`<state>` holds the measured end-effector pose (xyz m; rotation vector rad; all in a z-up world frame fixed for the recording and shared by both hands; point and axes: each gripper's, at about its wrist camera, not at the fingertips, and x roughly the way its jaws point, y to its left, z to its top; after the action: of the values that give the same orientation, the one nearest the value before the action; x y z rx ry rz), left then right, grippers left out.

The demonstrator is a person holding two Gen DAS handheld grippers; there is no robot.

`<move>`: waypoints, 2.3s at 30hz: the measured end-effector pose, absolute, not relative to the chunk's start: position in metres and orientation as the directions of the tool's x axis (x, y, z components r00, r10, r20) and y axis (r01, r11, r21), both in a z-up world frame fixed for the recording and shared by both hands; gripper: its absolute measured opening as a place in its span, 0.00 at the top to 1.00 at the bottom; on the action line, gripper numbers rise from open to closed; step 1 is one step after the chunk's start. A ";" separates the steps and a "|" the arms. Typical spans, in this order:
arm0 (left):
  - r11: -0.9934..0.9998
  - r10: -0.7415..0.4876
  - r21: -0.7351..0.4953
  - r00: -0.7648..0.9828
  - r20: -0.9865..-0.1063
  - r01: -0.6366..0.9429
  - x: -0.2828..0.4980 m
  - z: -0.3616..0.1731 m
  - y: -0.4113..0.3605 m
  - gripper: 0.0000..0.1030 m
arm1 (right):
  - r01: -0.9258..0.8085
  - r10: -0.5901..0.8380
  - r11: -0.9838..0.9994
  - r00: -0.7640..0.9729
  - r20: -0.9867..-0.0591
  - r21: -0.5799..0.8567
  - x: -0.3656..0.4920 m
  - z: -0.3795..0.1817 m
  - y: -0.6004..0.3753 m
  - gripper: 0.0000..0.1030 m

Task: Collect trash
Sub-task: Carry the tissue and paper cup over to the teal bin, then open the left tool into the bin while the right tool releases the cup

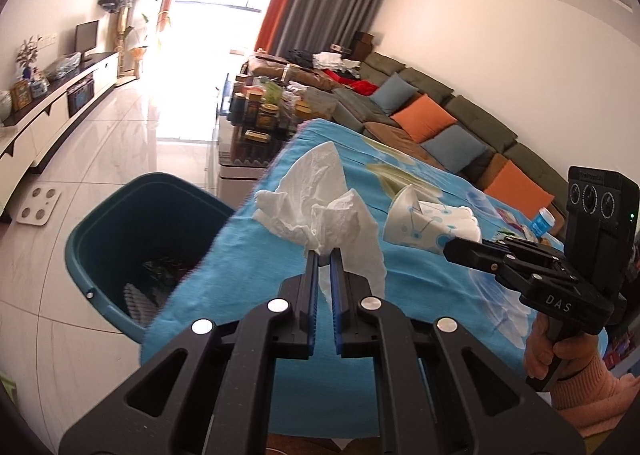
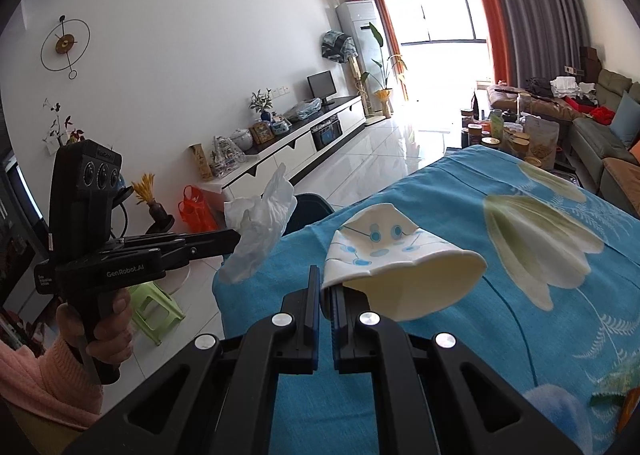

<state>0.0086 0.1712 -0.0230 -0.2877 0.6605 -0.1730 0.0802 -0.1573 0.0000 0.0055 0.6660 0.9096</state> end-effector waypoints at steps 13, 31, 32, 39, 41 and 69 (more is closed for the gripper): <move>0.952 -0.151 -0.303 0.795 -0.588 -0.044 0.003 -0.025 0.212 0.94 | -0.788 0.756 0.557 0.349 -0.554 0.263 0.092 0.000 -0.106 0.96; 0.939 -0.050 -0.294 0.772 -0.634 -0.181 0.006 -0.041 0.266 0.94 | -0.851 0.741 0.480 0.260 -0.620 0.216 0.114 -0.005 -0.029 0.96; 0.938 -0.045 -0.291 0.767 -0.639 -0.187 0.008 -0.044 0.268 0.94 | -0.852 0.737 0.476 0.252 -0.626 0.217 0.115 -0.007 -0.024 0.96; 0.930 -0.028 -0.289 0.739 -0.673 -0.228 0.020 -0.058 0.281 0.94 | -0.862 0.712 0.457 0.205 -0.672 0.221 0.126 -0.018 0.006 0.96; 0.928 -0.024 -0.286 0.730 -0.683 -0.237 0.024 -0.061 0.283 0.94 | -0.863 0.703 0.453 0.194 -0.684 0.222 0.129 -0.021 0.015 0.96; 0.940 0.037 -0.238 0.769 -0.638 -0.243 0.037 -0.073 0.279 0.57 | -0.785 0.760 0.501 0.198 -0.619 0.363 0.142 -0.014 -0.027 0.63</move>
<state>0.0368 0.2790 -0.0734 -0.3184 0.6796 0.1545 0.1417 -0.0269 -0.0140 -0.0360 0.8437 1.0809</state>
